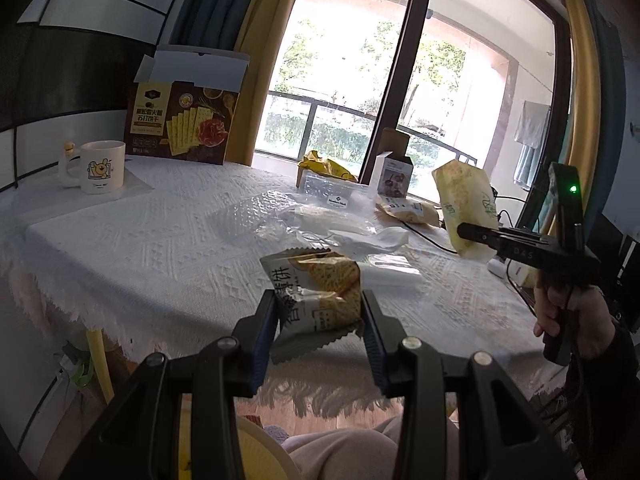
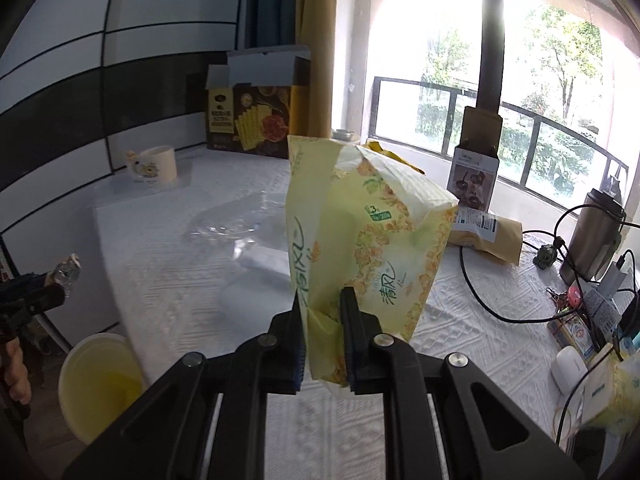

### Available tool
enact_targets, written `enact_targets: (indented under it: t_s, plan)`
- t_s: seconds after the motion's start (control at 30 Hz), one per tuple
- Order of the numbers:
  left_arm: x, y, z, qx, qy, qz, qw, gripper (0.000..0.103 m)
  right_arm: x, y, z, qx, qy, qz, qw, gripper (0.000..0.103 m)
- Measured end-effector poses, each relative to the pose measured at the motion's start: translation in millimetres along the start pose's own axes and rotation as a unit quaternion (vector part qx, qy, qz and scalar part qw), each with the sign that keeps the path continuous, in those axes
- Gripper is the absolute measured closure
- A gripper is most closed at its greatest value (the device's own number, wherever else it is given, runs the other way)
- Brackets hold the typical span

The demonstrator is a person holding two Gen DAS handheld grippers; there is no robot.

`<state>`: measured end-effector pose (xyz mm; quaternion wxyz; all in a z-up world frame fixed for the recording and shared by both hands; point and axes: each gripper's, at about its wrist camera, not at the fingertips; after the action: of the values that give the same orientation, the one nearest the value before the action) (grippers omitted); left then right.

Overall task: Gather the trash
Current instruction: 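Carry the snack packet and tissue pack over the cream bin with both grippers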

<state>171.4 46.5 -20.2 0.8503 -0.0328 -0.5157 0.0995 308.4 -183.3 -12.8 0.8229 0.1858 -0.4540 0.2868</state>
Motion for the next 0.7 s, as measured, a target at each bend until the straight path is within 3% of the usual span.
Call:
enact_targets:
  t_s: [0.7]
  plan:
    - [-38, 26, 64, 0.025, 0.017, 0.002, 0.9995, 0.062, -30, 98, 61, 0.063, -0.028, 0.026, 0.997, 0.089]
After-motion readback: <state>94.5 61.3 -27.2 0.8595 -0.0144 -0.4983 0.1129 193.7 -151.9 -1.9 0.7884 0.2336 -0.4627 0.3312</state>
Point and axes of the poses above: each gripper's, at about its wrist camera, not at the fingertips, and z roughly against the way its jaws point, y to its left, x to its top, and after that the axes turned 13 degrees about x, right-handed
